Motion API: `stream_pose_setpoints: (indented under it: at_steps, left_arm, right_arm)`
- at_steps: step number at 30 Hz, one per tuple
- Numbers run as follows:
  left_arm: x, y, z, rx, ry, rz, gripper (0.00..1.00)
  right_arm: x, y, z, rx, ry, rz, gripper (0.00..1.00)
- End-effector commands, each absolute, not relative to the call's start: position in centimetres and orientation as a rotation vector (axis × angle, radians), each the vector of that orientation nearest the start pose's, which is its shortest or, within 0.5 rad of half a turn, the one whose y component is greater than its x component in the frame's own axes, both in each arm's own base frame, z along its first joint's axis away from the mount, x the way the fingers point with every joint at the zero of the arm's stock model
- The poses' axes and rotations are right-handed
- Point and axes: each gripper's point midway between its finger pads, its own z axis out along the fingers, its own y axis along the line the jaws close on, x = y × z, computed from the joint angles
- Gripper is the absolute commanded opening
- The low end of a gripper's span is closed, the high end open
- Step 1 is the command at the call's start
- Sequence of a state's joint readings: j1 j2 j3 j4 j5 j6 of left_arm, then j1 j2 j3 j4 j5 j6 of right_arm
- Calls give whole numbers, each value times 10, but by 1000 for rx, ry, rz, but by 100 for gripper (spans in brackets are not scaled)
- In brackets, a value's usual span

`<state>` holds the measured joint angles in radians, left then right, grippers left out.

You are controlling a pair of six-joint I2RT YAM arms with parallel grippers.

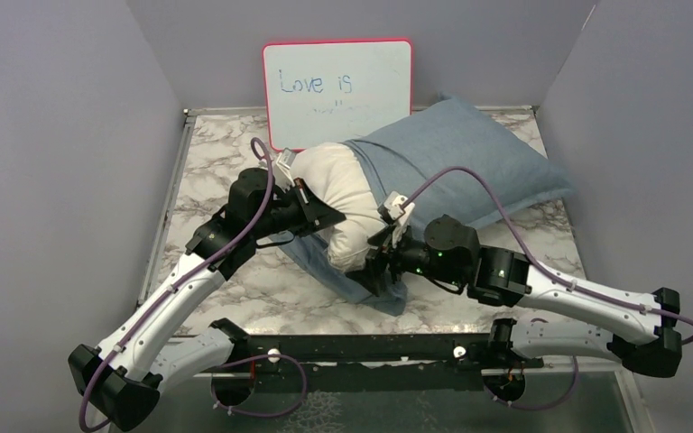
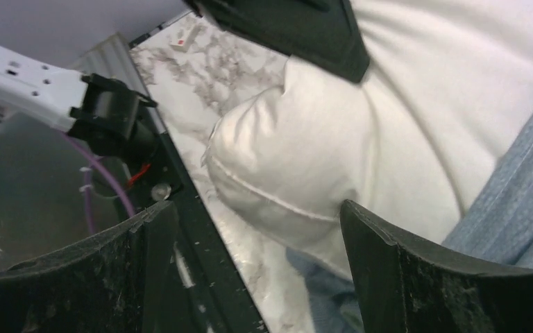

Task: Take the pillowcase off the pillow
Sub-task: Remove the pillow from the pillowcase.

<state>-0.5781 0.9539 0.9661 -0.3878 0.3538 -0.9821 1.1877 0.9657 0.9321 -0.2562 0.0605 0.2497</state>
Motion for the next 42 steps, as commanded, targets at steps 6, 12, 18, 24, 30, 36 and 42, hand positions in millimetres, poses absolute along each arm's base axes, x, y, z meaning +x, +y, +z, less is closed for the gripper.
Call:
stream_pose_setpoints:
  at_steps: [6, 12, 18, 24, 30, 36, 42]
  left_arm:
    - [222, -252, 331, -116, 1986, -1366, 0]
    - [223, -256, 334, -110, 1986, -1386, 0]
    - [220, -256, 341, -101, 1974, -1405, 0]
    - [216, -252, 333, -125, 1983, -1403, 0]
    - [214, -241, 327, -111, 1991, -1315, 12]
    - [233, -158, 290, -343, 2078, -731, 81]
    - [217, -111, 256, -604, 2023, -603, 92]
  right_arm:
    - [166, 336, 268, -1051, 1628, 507, 100]
    - [182, 349, 256, -1016, 1592, 350, 100]
    - [222, 336, 276, -771, 1563, 115, 100]
    - [229, 334, 298, -618, 1520, 156, 71]
    - [219, 343, 285, -664, 1585, 236, 26]
    - [213, 341, 271, -589, 1708, 296, 3]
    - [210, 354, 280, -505, 1784, 397, 1]
